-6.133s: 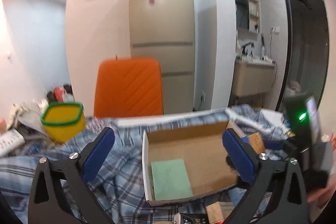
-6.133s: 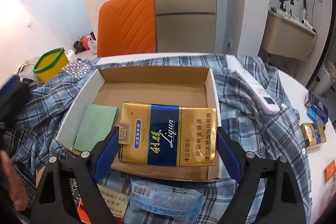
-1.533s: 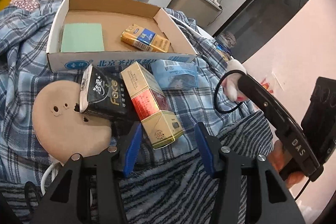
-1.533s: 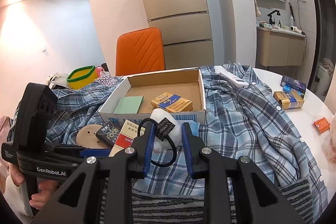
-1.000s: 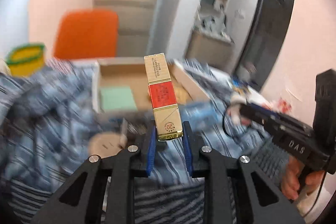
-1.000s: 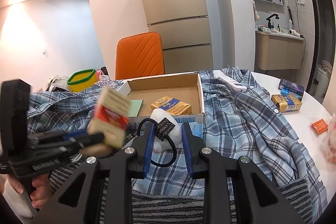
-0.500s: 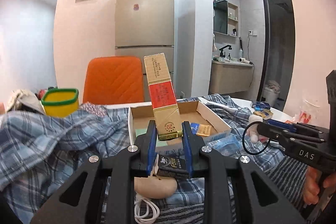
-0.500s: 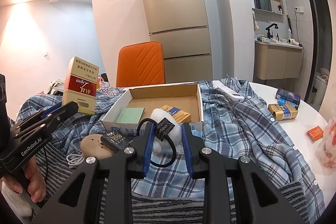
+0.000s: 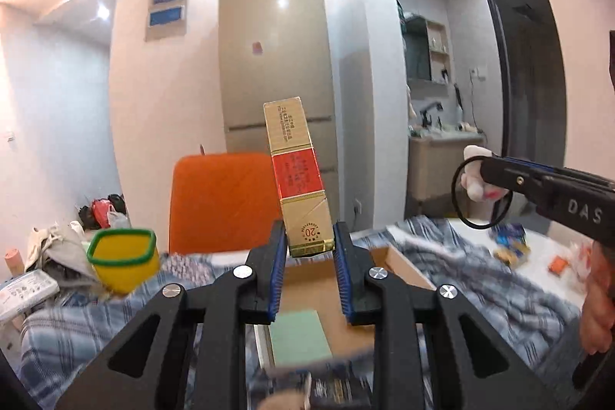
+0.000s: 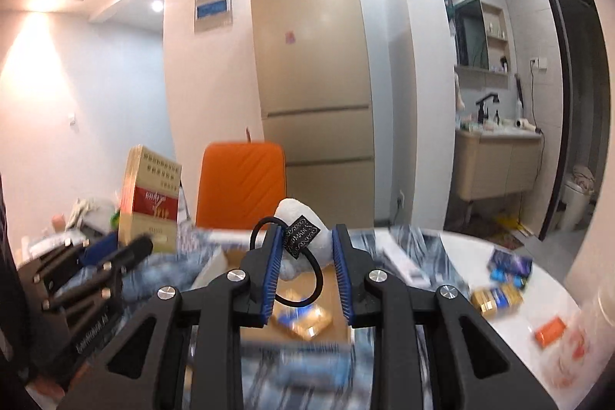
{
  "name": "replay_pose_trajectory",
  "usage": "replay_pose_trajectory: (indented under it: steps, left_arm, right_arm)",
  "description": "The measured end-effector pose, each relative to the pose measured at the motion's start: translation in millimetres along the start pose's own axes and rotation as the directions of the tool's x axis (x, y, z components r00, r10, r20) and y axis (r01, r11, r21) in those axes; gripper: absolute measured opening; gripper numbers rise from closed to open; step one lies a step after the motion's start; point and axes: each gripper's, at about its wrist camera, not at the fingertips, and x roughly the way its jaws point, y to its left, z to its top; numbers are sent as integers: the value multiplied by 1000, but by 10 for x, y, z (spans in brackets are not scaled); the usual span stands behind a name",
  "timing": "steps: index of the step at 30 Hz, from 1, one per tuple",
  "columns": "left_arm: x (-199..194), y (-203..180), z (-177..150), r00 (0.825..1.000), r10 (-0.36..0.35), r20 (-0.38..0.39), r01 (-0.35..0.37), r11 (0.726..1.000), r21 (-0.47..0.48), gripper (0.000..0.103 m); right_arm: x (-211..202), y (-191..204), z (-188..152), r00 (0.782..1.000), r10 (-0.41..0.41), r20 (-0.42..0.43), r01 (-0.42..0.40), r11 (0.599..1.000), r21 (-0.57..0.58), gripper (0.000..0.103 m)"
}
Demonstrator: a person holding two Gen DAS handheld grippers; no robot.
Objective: Organize soft objects
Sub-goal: 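Place the red-white pack and cable bundle into the box, opening both grippers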
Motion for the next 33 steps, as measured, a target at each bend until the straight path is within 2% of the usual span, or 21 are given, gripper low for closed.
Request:
replay_pose_trajectory:
  steps: [4,7,10,12,16,23,33]
  left_arm:
    - [101,104,-92,997,0,75,2,1000,-28,23]
    - [245,134,-248,998,9,58,-7,1000,-25,23]
    - [352,149,-395,1000,-12,21,12,1000,-22,23]
    - [367,145,-455,999,-25,29,25,999,-23,23]
    - [408,182,-483,1000,-23,10,24,999,-44,23]
    - [496,137,-475,999,-4,-36,3,999,-36,23]
    - [643,94,-495,993,-18,-113,15,999,-34,23]
  right_arm:
    - [263,27,91,996,-14,82,14,1000,6,28]
    - [479,70,-30,994,-22,109,24,1000,-15,28]
    - [699,68,-250,995,-24,94,26,1000,-11,28]
    - [805,61,-378,997,-21,70,22,1000,-12,28]
    - [925,152,-582,998,-42,45,45,996,-73,28]
    - [980,112,-658,999,-35,22,36,997,-64,28]
    - [1007,94,-672,1000,-29,-3,29,997,-74,28]
